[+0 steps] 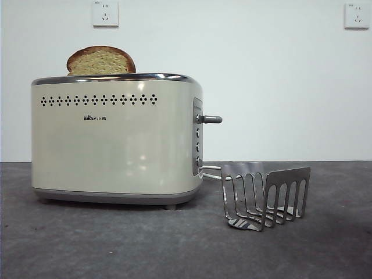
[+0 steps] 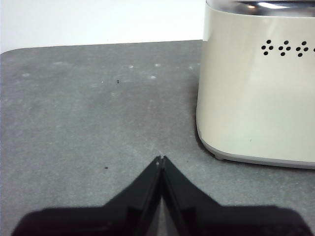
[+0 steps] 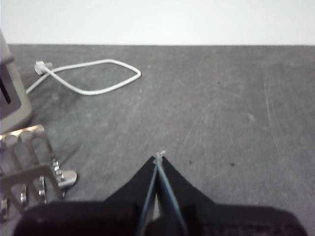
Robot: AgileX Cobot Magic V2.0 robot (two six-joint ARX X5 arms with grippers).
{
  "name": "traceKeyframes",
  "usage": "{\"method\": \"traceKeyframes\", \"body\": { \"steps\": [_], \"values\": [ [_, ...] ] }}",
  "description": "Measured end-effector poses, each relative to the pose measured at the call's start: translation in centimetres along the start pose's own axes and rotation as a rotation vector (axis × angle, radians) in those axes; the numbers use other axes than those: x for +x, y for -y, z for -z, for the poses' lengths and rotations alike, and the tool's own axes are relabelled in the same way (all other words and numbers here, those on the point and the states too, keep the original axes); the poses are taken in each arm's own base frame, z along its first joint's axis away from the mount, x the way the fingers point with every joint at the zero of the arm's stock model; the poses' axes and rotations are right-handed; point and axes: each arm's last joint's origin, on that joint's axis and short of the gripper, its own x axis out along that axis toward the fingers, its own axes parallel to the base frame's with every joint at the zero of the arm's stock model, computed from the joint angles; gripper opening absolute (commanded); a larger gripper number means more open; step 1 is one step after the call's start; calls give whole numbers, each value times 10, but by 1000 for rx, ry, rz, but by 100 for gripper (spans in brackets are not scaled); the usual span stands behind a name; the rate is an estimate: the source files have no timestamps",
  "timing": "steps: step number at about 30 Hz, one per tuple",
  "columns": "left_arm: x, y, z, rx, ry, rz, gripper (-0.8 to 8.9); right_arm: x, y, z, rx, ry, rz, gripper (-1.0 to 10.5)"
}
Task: Pick up a slice of bread from the rack,put the bread on the toaster,press the button
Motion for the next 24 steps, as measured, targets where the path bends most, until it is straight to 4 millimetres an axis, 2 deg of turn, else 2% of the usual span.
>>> {"method": "traceKeyframes", "body": {
  "steps": [13, 19, 24],
  "values": [
    [0, 0, 0, 0, 0, 0, -3, -1, 0, -1, -40, 11, 8, 0],
    [0, 0, 0, 0, 0, 0, -3, -1, 4, 0, -67, 1, 131, 1],
    [0, 0, 0, 0, 0, 0, -3, -1, 4, 0, -70, 1, 142, 0]
  ]
}}
